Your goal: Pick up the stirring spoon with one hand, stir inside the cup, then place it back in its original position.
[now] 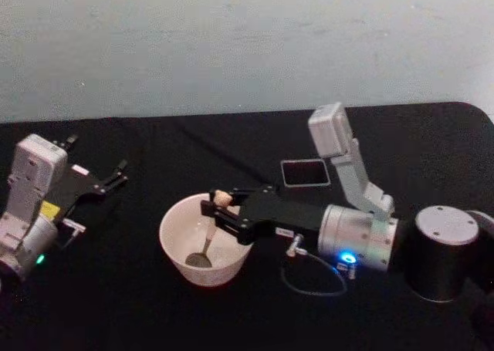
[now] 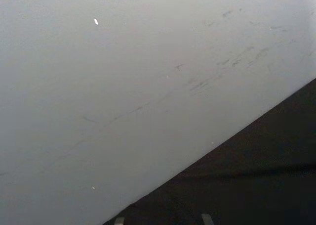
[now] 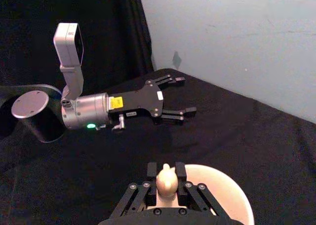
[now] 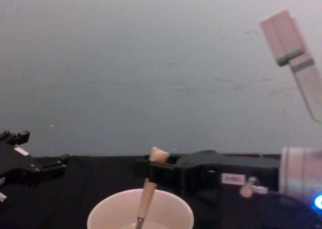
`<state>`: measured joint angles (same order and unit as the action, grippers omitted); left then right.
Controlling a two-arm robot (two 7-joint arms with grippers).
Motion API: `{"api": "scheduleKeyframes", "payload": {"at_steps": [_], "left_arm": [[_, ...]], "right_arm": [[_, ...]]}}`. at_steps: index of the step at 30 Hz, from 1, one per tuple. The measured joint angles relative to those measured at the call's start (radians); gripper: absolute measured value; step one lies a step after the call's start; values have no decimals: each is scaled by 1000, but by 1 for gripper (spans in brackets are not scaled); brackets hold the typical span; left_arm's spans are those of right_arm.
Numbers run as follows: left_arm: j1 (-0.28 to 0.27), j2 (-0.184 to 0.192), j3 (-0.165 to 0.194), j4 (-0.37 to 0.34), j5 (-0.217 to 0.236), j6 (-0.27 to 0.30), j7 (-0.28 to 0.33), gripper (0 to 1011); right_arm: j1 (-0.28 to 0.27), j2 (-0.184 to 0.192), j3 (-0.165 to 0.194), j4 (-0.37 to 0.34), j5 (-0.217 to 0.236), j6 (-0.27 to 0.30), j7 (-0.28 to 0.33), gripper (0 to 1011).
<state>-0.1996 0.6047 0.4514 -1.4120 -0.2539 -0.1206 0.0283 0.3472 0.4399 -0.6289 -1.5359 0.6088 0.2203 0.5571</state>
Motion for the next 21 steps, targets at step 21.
{"api": "scheduleKeyframes", "payload": {"at_steps": [21], "left_arm": [[0, 0, 0, 0, 0, 0, 0, 1001]], "right_arm": [[87, -150, 13, 157, -61, -37, -126, 215]]}}
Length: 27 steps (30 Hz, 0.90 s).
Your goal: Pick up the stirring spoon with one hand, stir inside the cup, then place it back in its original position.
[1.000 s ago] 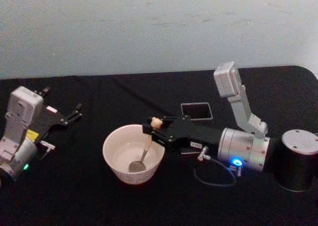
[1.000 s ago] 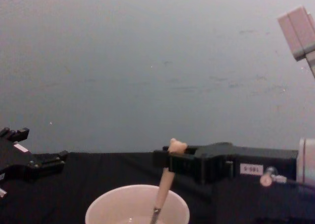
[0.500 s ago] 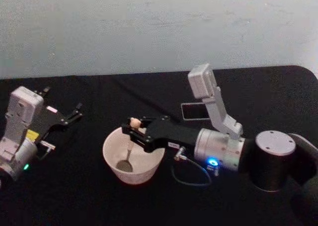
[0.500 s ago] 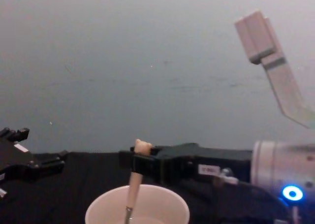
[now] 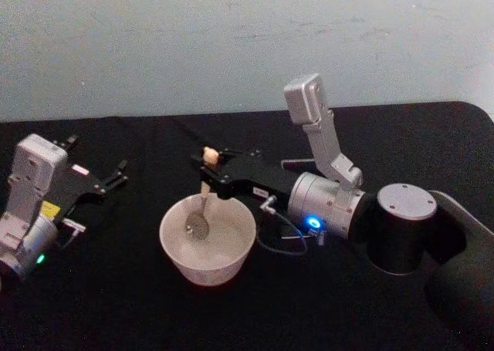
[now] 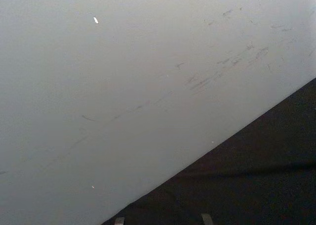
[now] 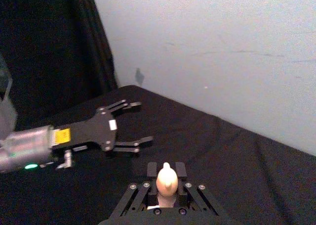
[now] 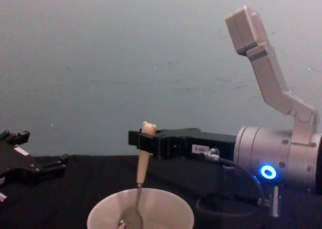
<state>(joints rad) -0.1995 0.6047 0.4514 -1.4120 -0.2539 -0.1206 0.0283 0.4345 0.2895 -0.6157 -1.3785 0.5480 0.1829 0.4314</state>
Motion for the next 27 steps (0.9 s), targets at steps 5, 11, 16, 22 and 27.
{"api": "scheduleKeyframes", "payload": {"at_steps": [5, 11, 16, 22, 27], "left_arm": [[0, 0, 0, 0, 0, 0, 0, 1001], [0, 0, 0, 0, 0, 0, 0, 1001], [0, 0, 0, 0, 0, 0, 0, 1001], [0, 0, 0, 0, 0, 0, 0, 1001], [0, 0, 0, 0, 0, 0, 0, 1001]], "right_arm": [[3, 0, 18, 9, -13, -6, -6, 215], [-21, 44, 45, -24, -19, -5, 8, 214], [-51, 86, 60, -70, -11, 4, 34, 215], [-92, 142, 68, -136, 20, 26, 75, 215], [-113, 173, 54, -183, 44, 42, 100, 215]]}}
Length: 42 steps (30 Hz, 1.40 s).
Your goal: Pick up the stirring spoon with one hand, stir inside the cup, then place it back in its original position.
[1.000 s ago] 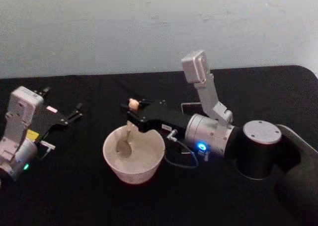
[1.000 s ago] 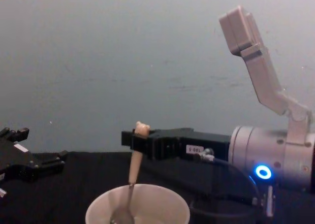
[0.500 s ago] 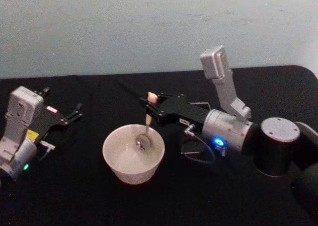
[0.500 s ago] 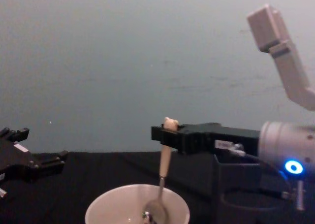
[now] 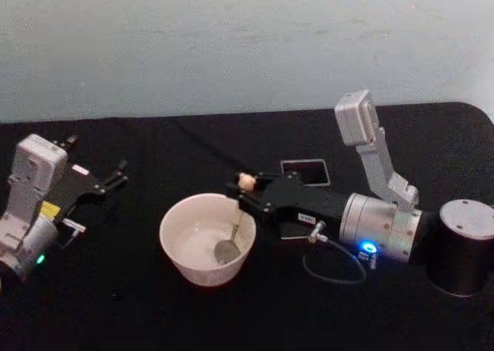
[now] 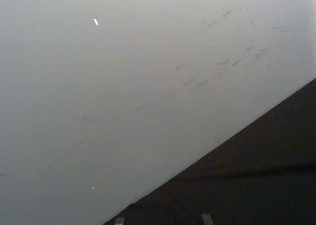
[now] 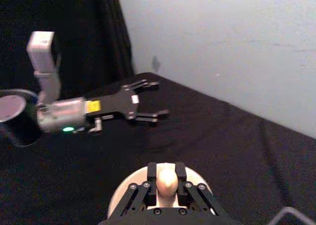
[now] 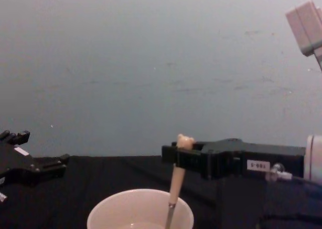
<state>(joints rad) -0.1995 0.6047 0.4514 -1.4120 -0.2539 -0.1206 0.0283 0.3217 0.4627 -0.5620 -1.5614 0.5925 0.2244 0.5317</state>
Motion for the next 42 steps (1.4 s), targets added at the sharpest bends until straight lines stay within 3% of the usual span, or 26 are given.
{"api": "scheduleKeyframes", "payload": {"at_steps": [7, 13, 21, 26, 33, 38, 42], "left_arm": [[0, 0, 0, 0, 0, 0, 0, 1001], [0, 0, 0, 0, 0, 0, 0, 1001], [0, 0, 0, 0, 0, 0, 0, 1001], [0, 0, 0, 0, 0, 0, 0, 1002], [0, 0, 0, 0, 0, 0, 0, 1001], [0, 0, 0, 0, 0, 0, 0, 1001], [0, 0, 0, 0, 0, 0, 0, 1001]], "right_arm": [[-2, 0, -29, -20, 9, 4, 4, 215], [20, -35, -56, -1, -2, 0, -23, 215], [62, -108, -77, 70, -58, -12, -92, 215], [85, -149, -64, 119, -79, -12, -122, 215], [107, -178, -31, 168, -90, -10, -142, 214], [109, -174, -9, 177, -89, -3, -140, 215], [94, -147, 10, 154, -73, 18, -122, 215]]}}
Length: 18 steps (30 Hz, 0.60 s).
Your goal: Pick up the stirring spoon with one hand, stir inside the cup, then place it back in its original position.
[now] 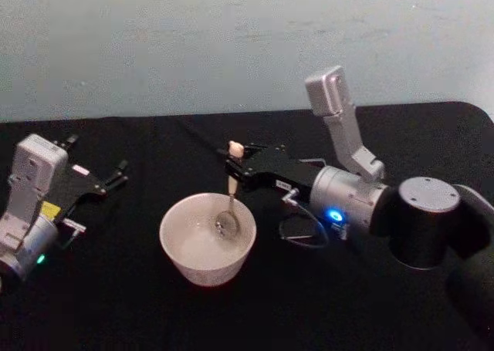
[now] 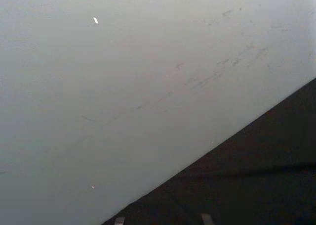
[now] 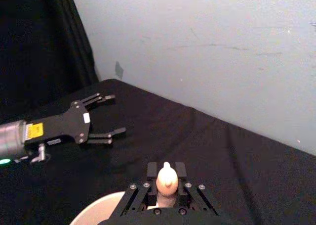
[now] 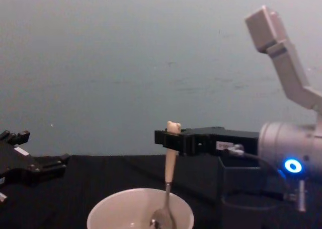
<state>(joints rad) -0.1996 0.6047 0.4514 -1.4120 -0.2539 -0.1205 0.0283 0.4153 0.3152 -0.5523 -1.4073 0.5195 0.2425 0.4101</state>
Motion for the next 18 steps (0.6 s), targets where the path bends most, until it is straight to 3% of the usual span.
{"api": "scheduleKeyframes", "payload": {"at_steps": [10, 18], "left_arm": [[0, 0, 0, 0, 0, 0, 0, 1001], [0, 0, 0, 0, 0, 0, 0, 1001]], "right_arm": [[-62, 90, 10, -112, 56, 37, 63, 215], [-88, 135, -28, -170, 77, 42, 93, 215]]}}
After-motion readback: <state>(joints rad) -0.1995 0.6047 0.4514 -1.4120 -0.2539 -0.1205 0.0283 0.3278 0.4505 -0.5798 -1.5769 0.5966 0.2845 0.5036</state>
